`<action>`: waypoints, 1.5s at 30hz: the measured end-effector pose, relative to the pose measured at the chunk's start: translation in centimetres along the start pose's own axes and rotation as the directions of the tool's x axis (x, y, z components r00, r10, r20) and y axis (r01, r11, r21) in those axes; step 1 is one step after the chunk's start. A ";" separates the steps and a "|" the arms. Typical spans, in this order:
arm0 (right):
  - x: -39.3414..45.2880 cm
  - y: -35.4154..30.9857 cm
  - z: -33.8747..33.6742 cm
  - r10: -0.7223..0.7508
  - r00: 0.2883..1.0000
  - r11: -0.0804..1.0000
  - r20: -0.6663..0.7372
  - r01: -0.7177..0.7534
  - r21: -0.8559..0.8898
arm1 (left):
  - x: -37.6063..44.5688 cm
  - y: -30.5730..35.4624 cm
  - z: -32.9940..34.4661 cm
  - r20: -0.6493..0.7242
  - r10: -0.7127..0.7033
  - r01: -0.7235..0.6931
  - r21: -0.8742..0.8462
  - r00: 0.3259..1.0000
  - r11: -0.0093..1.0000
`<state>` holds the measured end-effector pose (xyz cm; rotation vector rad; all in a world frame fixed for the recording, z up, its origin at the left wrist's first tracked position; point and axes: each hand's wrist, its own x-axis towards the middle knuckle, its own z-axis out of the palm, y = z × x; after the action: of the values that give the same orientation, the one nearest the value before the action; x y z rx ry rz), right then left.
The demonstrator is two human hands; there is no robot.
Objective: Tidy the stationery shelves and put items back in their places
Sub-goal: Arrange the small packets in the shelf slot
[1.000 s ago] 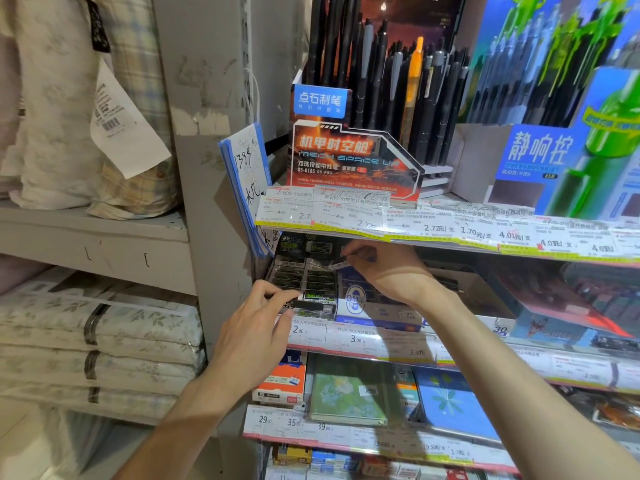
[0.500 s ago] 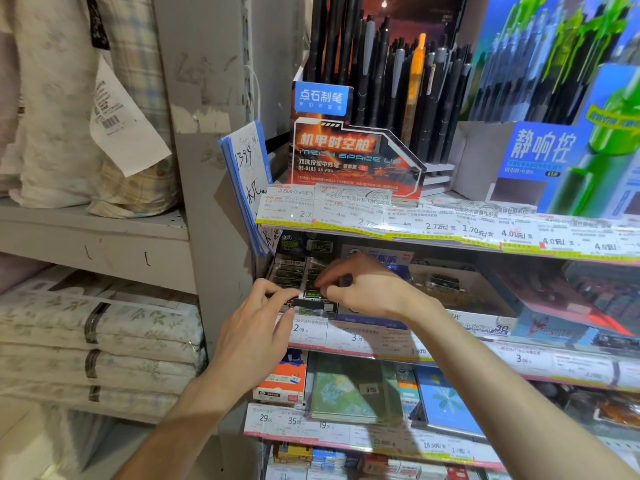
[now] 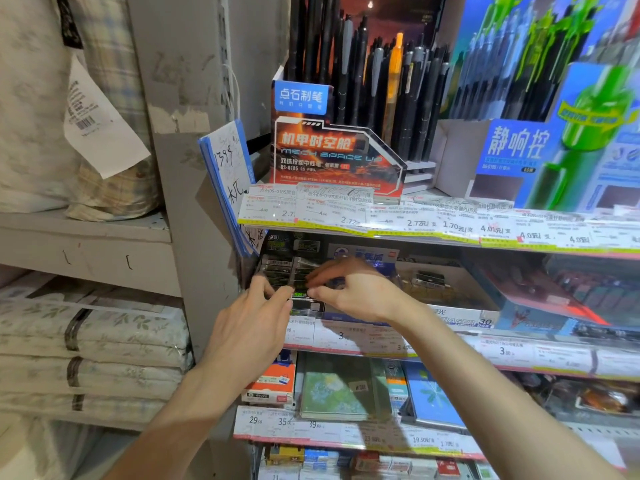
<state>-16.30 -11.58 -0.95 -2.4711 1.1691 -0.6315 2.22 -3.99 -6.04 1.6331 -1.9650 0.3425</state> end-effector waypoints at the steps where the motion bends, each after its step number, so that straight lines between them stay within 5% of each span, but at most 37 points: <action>1: -0.2 0.2 -0.1 0.013 1.000 1.000 -0.027 -0.013 0.018 | 0.2 0.1 0.0 0.002 0.002 -0.002 0.016 1.000 1.000; 4: -1.2 1.6 -1.7 0.118 0.979 0.992 -0.164 -0.109 0.062 | 0.4 0.0 -0.1 0.005 0.008 -0.008 0.035 1.000 0.999; 8: -3.6 4.6 -5.1 0.262 0.923 0.940 -0.281 -0.310 -0.141 | 0.5 0.0 0.0 0.008 0.004 -0.004 0.029 1.000 1.000; 12: -5.4 6.9 -7.2 0.415 0.862 0.836 -0.291 -0.487 -0.251 | 0.6 -0.1 0.0 0.005 -0.011 0.011 0.018 1.000 1.000; 17: -5.5 7.0 -7.3 0.480 0.851 0.761 -0.213 -0.525 -0.381 | 0.8 -0.3 0.0 0.005 0.002 -0.002 0.015 1.000 1.000; 29: -5.9 7.7 -7.1 0.424 0.877 0.783 -0.225 -0.480 -0.396 | 0.5 -0.1 -0.4 0.024 -0.027 0.028 -0.034 0.999 0.999; 34: -4.7 5.8 -6.5 0.215 0.900 0.934 -0.380 -0.303 -0.189 | 0.5 -0.2 -0.3 0.032 -0.023 0.025 -0.054 0.999 0.998; 45: 2.6 -1.2 -1.1 0.106 0.989 0.988 -0.099 -0.116 -0.099 | 0.4 -0.4 -0.6 0.070 -0.039 0.045 -0.090 0.997 0.995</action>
<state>-14.67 -12.99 1.17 -2.4634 1.3986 -0.6763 2.75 -4.11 -5.44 1.6447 -1.9633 0.1794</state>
